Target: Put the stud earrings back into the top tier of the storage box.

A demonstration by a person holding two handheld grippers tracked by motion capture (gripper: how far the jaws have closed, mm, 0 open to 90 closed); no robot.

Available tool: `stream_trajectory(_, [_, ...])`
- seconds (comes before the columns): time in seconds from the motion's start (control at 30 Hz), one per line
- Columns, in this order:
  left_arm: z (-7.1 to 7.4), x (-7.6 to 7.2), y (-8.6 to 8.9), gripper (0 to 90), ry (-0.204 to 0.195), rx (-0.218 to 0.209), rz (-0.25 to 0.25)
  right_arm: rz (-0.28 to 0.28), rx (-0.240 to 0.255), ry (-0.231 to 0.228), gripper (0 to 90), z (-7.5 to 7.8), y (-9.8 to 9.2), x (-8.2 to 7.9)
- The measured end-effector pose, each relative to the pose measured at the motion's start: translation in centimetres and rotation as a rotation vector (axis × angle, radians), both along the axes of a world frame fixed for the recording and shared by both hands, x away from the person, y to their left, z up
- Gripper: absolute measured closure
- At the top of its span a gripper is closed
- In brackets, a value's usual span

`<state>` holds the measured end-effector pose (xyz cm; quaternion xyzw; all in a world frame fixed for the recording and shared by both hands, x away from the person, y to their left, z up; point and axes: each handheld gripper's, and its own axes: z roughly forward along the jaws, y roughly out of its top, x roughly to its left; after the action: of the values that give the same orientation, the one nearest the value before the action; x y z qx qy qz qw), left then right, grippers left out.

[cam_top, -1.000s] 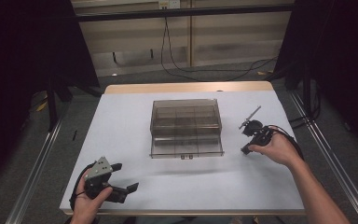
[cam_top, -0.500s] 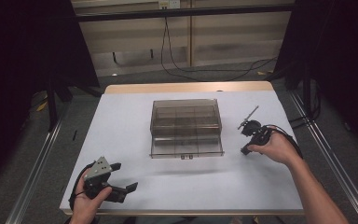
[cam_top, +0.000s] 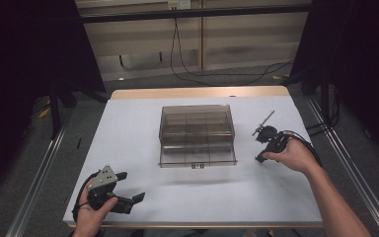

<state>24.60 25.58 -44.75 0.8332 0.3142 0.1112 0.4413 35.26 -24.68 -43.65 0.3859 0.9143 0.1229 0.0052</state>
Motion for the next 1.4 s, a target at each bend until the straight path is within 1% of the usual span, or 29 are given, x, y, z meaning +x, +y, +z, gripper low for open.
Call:
stream_trajectory(0.07, [0.0, -0.1, 0.0, 3.9, -0.001, 0.011, 0.004, -0.015, -0.001, 0.004, 80.2, -0.3, -0.1, 0.1])
stream_trajectory(0.13, [0.0, 0.0, 0.0, 3.9, -0.002, 0.007, 0.002, -0.013, -0.021, 0.001, 79.9, -0.4, -0.1, 0.3])
stream_trajectory(0.2, [0.0, 0.0, 0.1, 3.9, -0.003, 0.009, 0.006, -0.018, -0.018, 0.005, 79.6, -0.5, -0.1, 0.5])
stream_trajectory(0.33, [0.0, 0.0, 0.1, 3.9, 0.000, 0.000, 0.004, -0.020, -0.035, 0.006, 78.5, -0.8, -0.3, 0.6])
stream_trajectory(0.37, [0.0, 0.0, 0.1, 3.9, -0.003, 0.003, 0.004, -0.022, -0.039, 0.004, 78.4, -0.8, -0.3, 0.6])
stream_trajectory(0.4, [0.0, 0.0, 0.1, 3.9, -0.003, 0.010, 0.007, -0.021, -0.037, 0.003, 78.4, -0.8, -0.3, 0.7])
stream_trajectory(0.53, [0.0, 0.0, 0.1, 3.9, -0.002, 0.004, 0.004, -0.031, -0.038, 0.004, 78.1, -0.9, -0.4, 0.7])
stream_trajectory(0.6, [0.0, 0.0, 0.1, 3.9, -0.003, 0.006, 0.005, -0.029, -0.052, 0.006, 79.5, -0.9, -0.5, 0.8])
stream_trajectory(0.63, [0.0, 0.0, 0.1, 4.0, -0.002, 0.003, 0.002, -0.035, -0.047, 0.002, 79.7, -1.0, -0.6, 0.8])
stream_trajectory(0.7, [0.0, 0.0, 0.2, 4.0, -0.002, 0.006, 0.003, -0.036, -0.057, 0.003, 80.5, -1.0, -0.8, 0.8])
stream_trajectory(0.8, [0.0, 0.0, 0.2, 4.0, -0.001, 0.006, 0.003, -0.038, -0.055, 0.009, 80.4, -1.0, -0.9, 0.8])
stream_trajectory(0.87, [0.0, 0.0, 0.2, 4.0, -0.001, 0.007, 0.004, -0.040, -0.052, 0.009, 77.7, -1.1, -0.9, 0.8])
stream_trajectory(0.9, [0.0, 0.0, 0.2, 3.9, -0.001, 0.007, 0.003, -0.041, -0.051, 0.015, 77.3, -1.1, -0.8, 0.7])
stream_trajectory(1.0, [0.0, 0.0, 0.2, 4.0, -0.001, 0.007, 0.003, -0.033, -0.050, 0.008, 77.3, -1.0, -1.0, 0.5])
stream_trajectory(1.03, [0.0, 0.0, 0.2, 4.0, -0.003, 0.008, 0.004, -0.039, -0.049, 0.011, 77.3, -0.9, -1.1, 0.5])
stream_trajectory(1.1, [0.0, 0.0, 0.2, 4.0, -0.001, 0.007, 0.004, -0.040, -0.051, 0.007, 80.3, -0.9, -1.3, 0.3])
stream_trajectory(1.17, [0.0, 0.0, 0.2, 4.0, 0.001, 0.006, 0.003, -0.041, -0.049, 0.003, 81.4, -0.9, -1.5, 0.2])
stream_trajectory(1.2, [0.0, 0.0, 0.1, 4.0, 0.002, 0.009, 0.006, -0.047, -0.056, 0.008, 82.8, -0.9, -1.6, 0.1])
stream_trajectory(1.27, [0.0, 0.0, 0.1, 3.9, 0.002, 0.007, 0.002, -0.044, -0.061, 0.003, 83.3, -1.1, -1.7, 0.1])
stream_trajectory(1.33, [0.0, -0.1, 0.1, 4.0, 0.000, 0.020, 0.011, -0.050, -0.057, 0.004, 83.3, -1.2, -1.5, 0.1])
stream_trajectory(1.37, [0.0, 0.0, 0.1, 4.0, 0.000, 0.012, 0.006, -0.053, -0.059, 0.002, 83.3, -1.1, -1.5, 0.1])
stream_trajectory(1.4, [-0.1, 0.0, 0.1, 4.0, 0.001, 0.012, 0.005, -0.042, -0.061, -0.003, 83.2, -1.1, -1.4, 0.2])
